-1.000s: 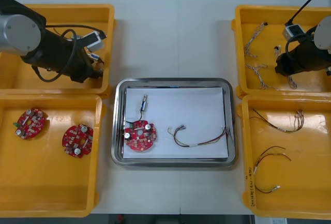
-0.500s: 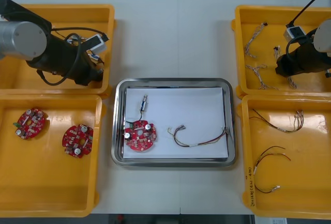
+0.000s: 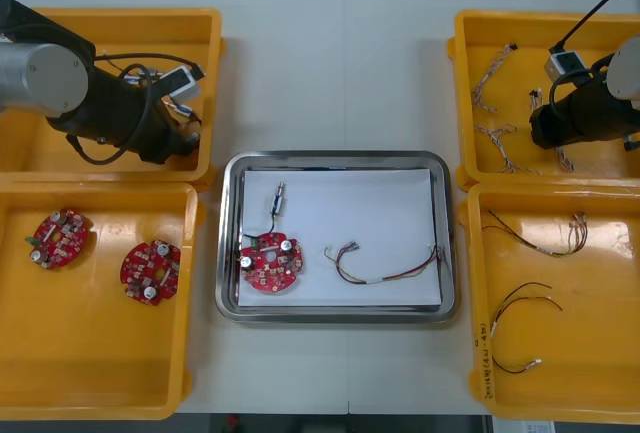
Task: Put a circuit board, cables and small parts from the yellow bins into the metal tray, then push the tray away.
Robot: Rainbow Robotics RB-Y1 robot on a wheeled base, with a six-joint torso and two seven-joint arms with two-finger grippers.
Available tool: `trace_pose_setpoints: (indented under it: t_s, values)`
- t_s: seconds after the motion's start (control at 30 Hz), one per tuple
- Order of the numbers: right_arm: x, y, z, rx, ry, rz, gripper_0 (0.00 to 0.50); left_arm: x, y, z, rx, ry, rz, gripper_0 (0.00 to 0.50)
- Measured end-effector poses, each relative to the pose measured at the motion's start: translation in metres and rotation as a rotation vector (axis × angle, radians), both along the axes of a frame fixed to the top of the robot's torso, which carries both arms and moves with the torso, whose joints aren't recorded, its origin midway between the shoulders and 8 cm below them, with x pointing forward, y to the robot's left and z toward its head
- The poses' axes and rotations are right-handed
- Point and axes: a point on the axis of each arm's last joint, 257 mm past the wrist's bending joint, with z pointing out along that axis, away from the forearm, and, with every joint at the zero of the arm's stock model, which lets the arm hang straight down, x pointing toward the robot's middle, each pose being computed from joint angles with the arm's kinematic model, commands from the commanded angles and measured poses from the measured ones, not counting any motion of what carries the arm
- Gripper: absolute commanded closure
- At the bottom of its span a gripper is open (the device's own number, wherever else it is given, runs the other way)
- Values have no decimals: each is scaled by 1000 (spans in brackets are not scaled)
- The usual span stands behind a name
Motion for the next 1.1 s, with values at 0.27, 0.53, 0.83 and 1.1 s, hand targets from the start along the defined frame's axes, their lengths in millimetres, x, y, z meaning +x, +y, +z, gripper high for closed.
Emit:
trace_pose_setpoints:
  t_s: [0.27, 0.53, 0.83, 1.1]
  values:
    - [0, 0, -1, 3, 3, -1, 500, 1, 1, 0, 4, -3, 3, 0]
    - [-5, 1, -1, 8, 26, 0, 500, 3, -2, -5, 7, -18, -2, 0]
    - [-29, 0, 13, 53, 107, -9, 500, 3, -3, -5, 7, -18, -3, 498]
    - [-42, -9, 51, 72, 94, -25, 500, 3, -3, -5, 7, -18, -3, 499]
